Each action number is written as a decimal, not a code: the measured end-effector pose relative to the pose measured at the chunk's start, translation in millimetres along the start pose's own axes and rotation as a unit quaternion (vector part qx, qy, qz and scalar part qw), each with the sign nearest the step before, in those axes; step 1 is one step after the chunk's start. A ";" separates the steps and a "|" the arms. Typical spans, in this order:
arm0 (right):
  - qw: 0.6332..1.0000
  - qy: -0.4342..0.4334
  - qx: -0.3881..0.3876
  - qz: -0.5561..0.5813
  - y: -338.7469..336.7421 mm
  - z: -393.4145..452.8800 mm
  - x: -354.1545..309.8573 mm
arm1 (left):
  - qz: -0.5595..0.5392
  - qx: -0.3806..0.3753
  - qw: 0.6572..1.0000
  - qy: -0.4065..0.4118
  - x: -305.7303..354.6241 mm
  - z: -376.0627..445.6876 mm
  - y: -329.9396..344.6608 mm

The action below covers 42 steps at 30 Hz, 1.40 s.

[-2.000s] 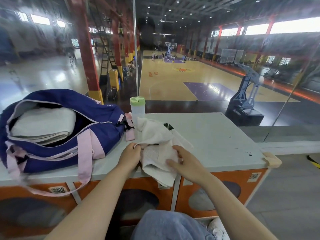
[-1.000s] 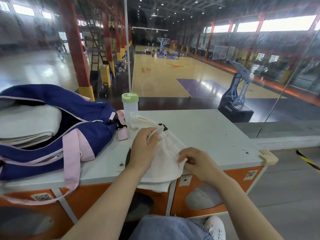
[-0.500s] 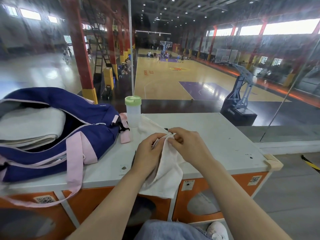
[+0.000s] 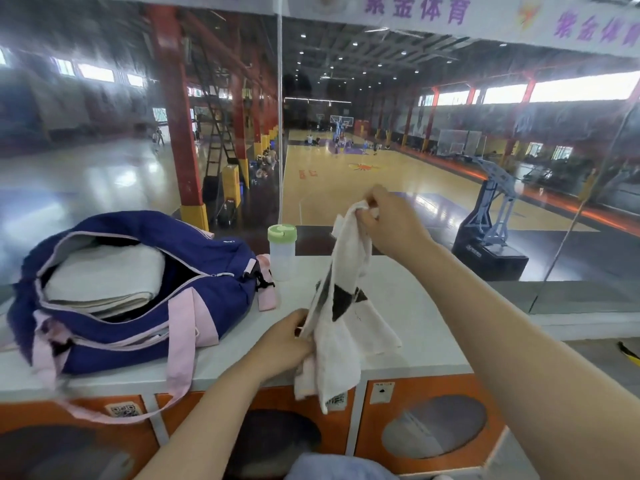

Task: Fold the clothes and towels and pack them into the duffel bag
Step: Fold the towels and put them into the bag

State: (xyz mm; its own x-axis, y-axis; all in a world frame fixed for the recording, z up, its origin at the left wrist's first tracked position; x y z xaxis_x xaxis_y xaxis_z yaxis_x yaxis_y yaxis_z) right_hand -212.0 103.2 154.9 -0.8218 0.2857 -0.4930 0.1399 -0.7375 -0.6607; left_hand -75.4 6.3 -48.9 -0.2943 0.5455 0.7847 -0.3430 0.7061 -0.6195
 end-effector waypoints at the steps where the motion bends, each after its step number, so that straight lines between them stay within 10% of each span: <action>1: 1.000 0.006 0.005 0.000 -7.8 8.8 -5.3 | 0.017 -0.033 0.999 -0.007 -2.9 -3.5 5.1; 8: 0.994 0.037 0.101 -0.002 -80.9 45.1 -33.8 | 0.120 -0.068 0.990 -0.018 -6.7 -28.6 -9.9; 23: 0.991 -0.013 0.128 0.026 -169.2 40.1 -93.1 | -0.289 0.149 0.945 -0.032 58.8 -19.2 -80.8; 32: 0.986 0.002 0.140 0.087 -190.3 35.2 -94.8 | -0.462 -0.018 0.883 -0.087 60.2 -19.8 -43.1; 42: 0.987 0.002 0.138 0.080 -202.5 29.0 -98.0 | -0.409 -0.075 0.909 -0.018 88.6 -24.6 -5.5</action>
State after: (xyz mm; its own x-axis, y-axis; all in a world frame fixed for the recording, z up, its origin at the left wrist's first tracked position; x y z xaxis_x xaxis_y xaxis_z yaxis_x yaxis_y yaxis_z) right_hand -175.8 206.7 353.4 -0.7986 0.1545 -0.5818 0.1109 -0.9122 -0.3944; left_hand -77.7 61.8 24.5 -0.0256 -0.2027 0.9789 -0.3346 0.9245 0.1827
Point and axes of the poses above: each hand's wrist, its own z-axis towards the middle knuckle, its own y-axis out of the palm, x = y × z, the point moved 9 cm from there along z, towards the middle knuckle, and after that the axes turned 10 degrees about z, right-handed, at the moved point
